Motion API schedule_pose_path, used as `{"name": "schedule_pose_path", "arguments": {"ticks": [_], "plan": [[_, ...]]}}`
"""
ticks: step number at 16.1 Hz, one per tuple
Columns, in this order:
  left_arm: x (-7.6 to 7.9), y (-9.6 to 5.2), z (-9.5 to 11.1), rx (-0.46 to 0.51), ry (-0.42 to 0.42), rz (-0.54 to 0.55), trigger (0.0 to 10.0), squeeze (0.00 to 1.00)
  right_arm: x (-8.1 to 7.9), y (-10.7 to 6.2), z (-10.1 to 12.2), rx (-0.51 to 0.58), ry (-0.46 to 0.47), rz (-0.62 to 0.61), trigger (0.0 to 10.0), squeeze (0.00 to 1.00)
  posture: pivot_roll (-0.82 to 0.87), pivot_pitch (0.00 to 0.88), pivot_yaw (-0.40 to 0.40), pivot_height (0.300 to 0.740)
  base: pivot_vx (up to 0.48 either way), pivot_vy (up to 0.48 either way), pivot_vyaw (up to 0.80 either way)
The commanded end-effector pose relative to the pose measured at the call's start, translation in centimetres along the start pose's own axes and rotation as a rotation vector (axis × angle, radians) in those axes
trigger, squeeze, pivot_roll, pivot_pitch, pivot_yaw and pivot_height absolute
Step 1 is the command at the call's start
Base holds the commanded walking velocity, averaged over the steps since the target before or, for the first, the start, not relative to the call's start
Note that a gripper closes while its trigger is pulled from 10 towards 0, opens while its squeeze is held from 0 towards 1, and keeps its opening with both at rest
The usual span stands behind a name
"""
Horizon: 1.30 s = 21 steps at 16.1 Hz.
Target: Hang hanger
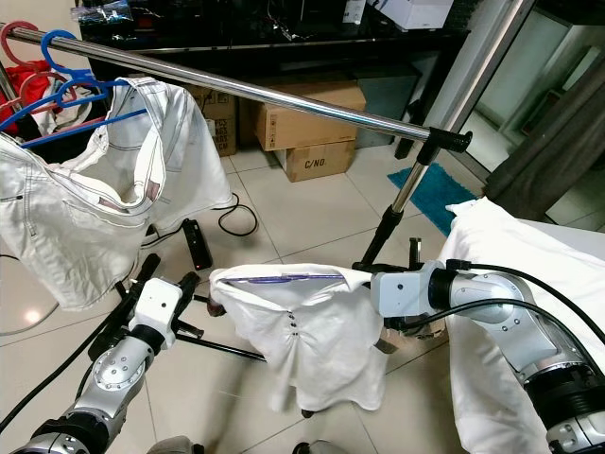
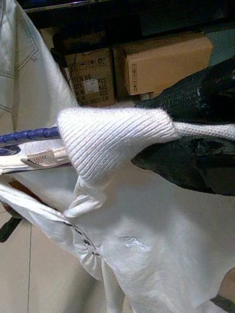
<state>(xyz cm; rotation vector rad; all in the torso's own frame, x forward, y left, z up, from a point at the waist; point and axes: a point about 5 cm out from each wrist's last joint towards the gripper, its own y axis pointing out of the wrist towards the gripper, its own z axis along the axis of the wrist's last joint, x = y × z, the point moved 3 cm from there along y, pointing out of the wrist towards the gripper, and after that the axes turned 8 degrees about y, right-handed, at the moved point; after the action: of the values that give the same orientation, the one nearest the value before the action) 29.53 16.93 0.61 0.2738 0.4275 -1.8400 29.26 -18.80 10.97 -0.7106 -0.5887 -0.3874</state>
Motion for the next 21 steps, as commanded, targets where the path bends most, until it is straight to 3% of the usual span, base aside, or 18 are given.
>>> {"name": "schedule_pose_path", "arguments": {"ticks": [1, 3, 4, 5, 8, 12, 15, 17, 18, 21], "plan": [[0.4, 0.2, 0.1, -0.001, -0.008, -0.016, 0.0, 0.0, 0.7, -0.4, 0.1, 0.006, 0.0, -0.032, 0.0, 0.0, 0.08, 0.039, -0.101, 0.74, 0.0, 0.0, 0.0], [1.2, 0.2, 0.3, 0.017, -0.014, -0.056, 0.0, 0.0, 1.0, -0.3, 0.3, 0.015, -0.004, -0.037, 0.0, 0.0, 0.08, 0.035, -0.102, 0.74, 0.0, 0.0, 0.0], [1.8, 0.1, 0.5, 0.032, -0.021, -0.092, 4.9, 1.0, 1.1, -0.2, 0.4, 0.018, -0.007, -0.037, 0.0, 0.0, 0.08, 0.035, -0.103, 0.74, 0.0, 0.0, 0.0], [2.4, 0.0, 0.6, 0.042, 0.004, -0.127, 10.0, 1.0, 1.1, -0.2, 0.5, 0.021, -0.009, -0.037, 0.0, 0.0, 0.08, 0.035, -0.103, 0.74, 0.0, 0.0, 0.0], [4.0, -0.5, 0.7, 0.07, 0.06, -0.209, 10.0, 1.0, 1.0, -0.3, 0.6, 0.025, -0.011, -0.033, 0.0, 0.0, 0.08, 0.036, -0.105, 0.74, 0.0, 0.0, 0.0], [3.8, -0.4, 0.8, 0.079, 0.059, -0.196, 10.0, 1.0, 0.9, -0.3, 0.7, 0.027, -0.009, -0.031, 0.0, 0.0, 0.08, 0.041, -0.106, 0.74, 0.0, 0.0, 0.0], [1.7, 0.0, 0.8, 0.058, 0.051, -0.04, 10.0, 1.0, 0.9, -0.4, 0.7, 0.028, -0.008, -0.028, 0.0, 0.0, 0.08, 0.041, -0.106, 0.74, 0.0, 0.0, 0.0], [0.4, 0.1, 0.6, 0.035, 0.005, 0.027, 10.0, 0.53, 0.9, -0.4, 0.6, 0.027, -0.006, -0.028, 0.0, 0.0, 0.08, 0.04, -0.107, 0.74, 0.0, 0.0, 0.0], [0.6, 0.1, 0.5, 0.032, 0.009, 0.011, 10.0, 0.0, 0.9, -0.4, 0.6, 0.027, -0.006, -0.027, 0.0, 0.0, 0.08, 0.04, -0.107, 0.74, 0.0, 0.0, 0.0], [0.7, 0.3, 0.6, 0.029, 0.014, 0.006, 10.0, 0.0, 1.0, -0.2, 1.0, 0.039, -0.01, -0.03, 0.0, 0.0, 0.08, 0.036, -0.108, 0.74, 0.0, 0.0, 0.0]]}}
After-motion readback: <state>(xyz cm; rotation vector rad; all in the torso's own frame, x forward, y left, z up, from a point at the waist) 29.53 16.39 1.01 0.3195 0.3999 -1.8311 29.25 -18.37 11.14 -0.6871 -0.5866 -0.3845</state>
